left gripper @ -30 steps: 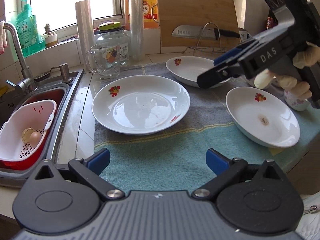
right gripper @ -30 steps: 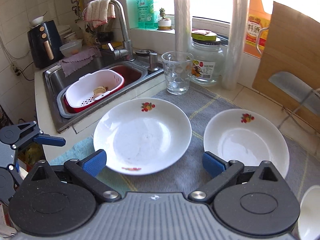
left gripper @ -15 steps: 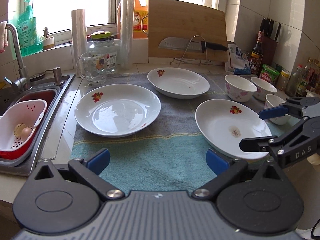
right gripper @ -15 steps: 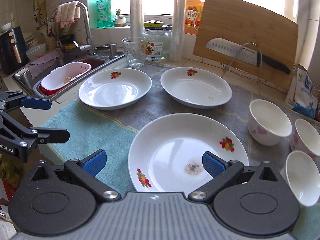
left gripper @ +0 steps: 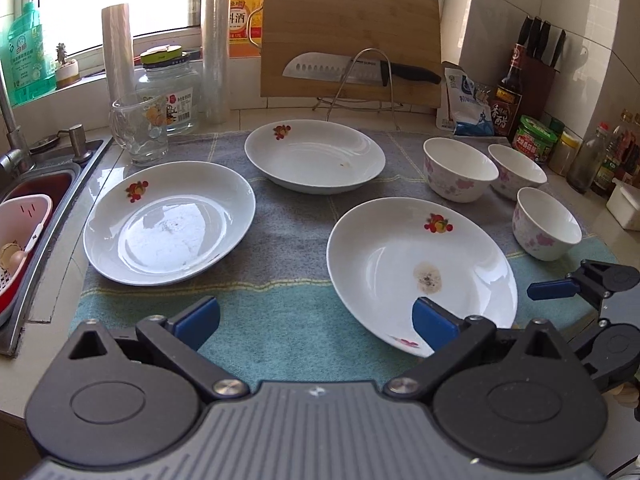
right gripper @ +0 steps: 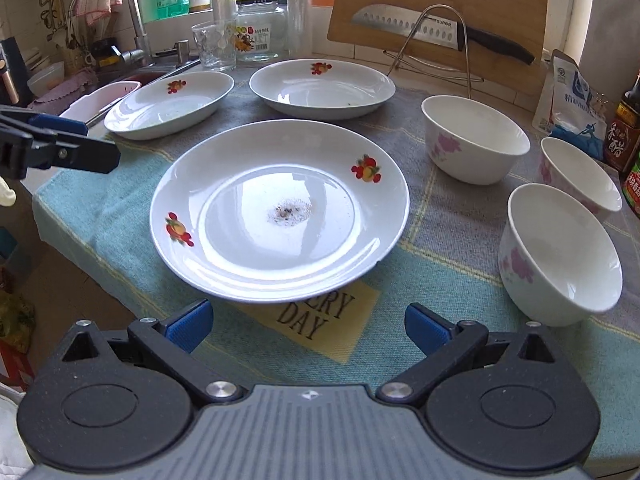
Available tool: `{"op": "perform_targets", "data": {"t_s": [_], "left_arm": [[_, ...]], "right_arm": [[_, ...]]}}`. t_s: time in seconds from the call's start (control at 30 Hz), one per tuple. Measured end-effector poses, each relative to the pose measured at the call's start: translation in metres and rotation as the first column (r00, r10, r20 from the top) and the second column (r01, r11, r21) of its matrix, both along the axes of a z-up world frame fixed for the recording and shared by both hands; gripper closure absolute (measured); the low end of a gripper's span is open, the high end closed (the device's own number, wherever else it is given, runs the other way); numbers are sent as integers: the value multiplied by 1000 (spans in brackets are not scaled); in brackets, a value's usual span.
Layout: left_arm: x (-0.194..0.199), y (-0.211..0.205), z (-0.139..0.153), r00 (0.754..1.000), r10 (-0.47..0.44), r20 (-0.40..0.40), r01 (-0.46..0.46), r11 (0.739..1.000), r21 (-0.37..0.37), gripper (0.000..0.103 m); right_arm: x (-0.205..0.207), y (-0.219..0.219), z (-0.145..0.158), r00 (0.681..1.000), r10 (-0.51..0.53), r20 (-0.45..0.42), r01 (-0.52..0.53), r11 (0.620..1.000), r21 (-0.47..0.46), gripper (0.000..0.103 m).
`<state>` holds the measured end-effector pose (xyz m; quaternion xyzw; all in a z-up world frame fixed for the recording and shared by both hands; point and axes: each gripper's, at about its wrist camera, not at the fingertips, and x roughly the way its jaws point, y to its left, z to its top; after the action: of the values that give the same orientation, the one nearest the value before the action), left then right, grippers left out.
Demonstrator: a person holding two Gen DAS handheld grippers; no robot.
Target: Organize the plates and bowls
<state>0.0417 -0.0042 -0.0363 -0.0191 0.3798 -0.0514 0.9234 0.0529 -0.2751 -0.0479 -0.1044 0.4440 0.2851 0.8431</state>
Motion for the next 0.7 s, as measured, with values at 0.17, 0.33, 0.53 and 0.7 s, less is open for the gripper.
{"op": "perform_targets", "data": {"t_s": [0.17, 0.33, 0.53, 0.7], "left_arm": [[19, -14, 0, 999, 18, -43, -18, 1000, 6, 1], [35, -29, 0, 998, -1, -67, 5, 998, 66, 1], [62, -34, -8, 991, -49, -128, 52, 998, 22, 1], [86, -39, -14, 981, -126, -145, 129, 992, 11, 2]], "right_arm": [[12, -8, -11, 999, 54, 0, -54, 998, 24, 0], [17, -7, -16, 990, 135, 32, -136, 991, 17, 0], [18, -8, -18, 980, 190, 53, -192, 981, 27, 0], [21, -7, -18, 981, 190, 49, -191, 981, 25, 0]]}}
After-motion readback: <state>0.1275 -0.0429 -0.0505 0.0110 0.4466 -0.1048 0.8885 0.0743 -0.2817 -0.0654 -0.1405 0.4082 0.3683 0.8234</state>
